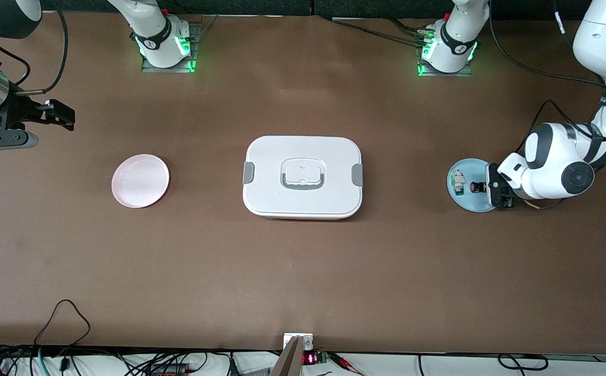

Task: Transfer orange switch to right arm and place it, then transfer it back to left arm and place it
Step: 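Carry the switch to the blue plate while the right gripper returns, then lower the switch onto the blue plate and open the left gripper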

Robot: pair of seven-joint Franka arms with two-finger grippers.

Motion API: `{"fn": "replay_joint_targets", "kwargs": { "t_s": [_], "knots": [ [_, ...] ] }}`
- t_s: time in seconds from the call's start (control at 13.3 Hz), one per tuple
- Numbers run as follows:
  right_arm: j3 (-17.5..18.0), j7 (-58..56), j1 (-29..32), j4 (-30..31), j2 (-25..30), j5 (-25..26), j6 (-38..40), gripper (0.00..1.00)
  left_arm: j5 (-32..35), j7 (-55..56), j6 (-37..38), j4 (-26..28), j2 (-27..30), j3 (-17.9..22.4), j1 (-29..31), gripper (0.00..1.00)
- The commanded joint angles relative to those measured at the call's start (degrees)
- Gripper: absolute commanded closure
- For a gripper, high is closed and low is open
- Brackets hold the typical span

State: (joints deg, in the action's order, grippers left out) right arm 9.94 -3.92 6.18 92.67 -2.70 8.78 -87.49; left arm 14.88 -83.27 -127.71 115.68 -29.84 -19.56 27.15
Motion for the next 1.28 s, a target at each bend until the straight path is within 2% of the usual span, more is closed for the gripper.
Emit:
{"fn": "replay_joint_targets", "kwargs": {
  "t_s": [0.0,0.08,0.3,0.38,0.53,0.68,0.83,0.9,1.05,1.13,1.21],
  "knots": [
    [0.2,-0.6,2.9,-1.1,-1.5,-1.1,-1.4,0.0,1.6,0.8,-0.7,0.3,0.0,-0.6,0.6,0.76],
    [0.2,-0.6,4.3,-1.4,-1.7,-3.6,-1.7,0.0,1.6,0.8,-0.7,0.3,0.0,-0.6,0.6,0.69],
    [0.2,0.4,6.2,-3.6,-2.0,-5.1,-1.6,0.0,1.6,0.8,-0.6,0.2,0.0,-0.7,0.6,0.14],
    [0.2,0.4,6.5,-3.9,-2.1,-5.2,-2.0,0.0,1.6,0.8,-0.5,0.2,0.1,-0.7,0.6,0.0],
    [0.3,0.1,6.3,-3.9,-2.0,-3.9,-5.4,0.0,1.6,1.3,0.0,-0.3,0.3,-0.7,0.6,0.0],
    [0.2,0.2,7.3,-3.6,-2.3,-3.8,-5.5,0.0,1.6,5.6,3.3,-1.9,2.3,-1.4,0.2,0.0],
    [0.3,0.2,7.9,-3.8,-3.0,-3.7,-6.6,0.0,0.8,17.1,10.7,-3.8,5.6,-3.6,0.0,0.0],
    [0.3,0.2,7.8,-3.8,-3.0,-3.7,-7.0,0.0,0.4,20.5,11.4,-3.8,6.6,-3.9,0.1,0.0],
    [0.2,0.2,7.4,-3.6,-2.7,-3.9,-7.4,0.0,-5.4,22.7,12.1,-3.9,8.7,-4.2,0.5,0.0],
    [-1.7,0.2,5.4,-3.7,-2.7,-3.8,-7.5,0.0,-7.2,23.2,13.8,-4.4,9.8,-4.2,0.6,0.0],
    [-6.9,0.3,0.7,-3.7,-3.0,-4.0,-7.6,0.0,-8.4,25.0,16.2,-5.5,10.8,-4.2,0.6,0.0]
  ]
}}
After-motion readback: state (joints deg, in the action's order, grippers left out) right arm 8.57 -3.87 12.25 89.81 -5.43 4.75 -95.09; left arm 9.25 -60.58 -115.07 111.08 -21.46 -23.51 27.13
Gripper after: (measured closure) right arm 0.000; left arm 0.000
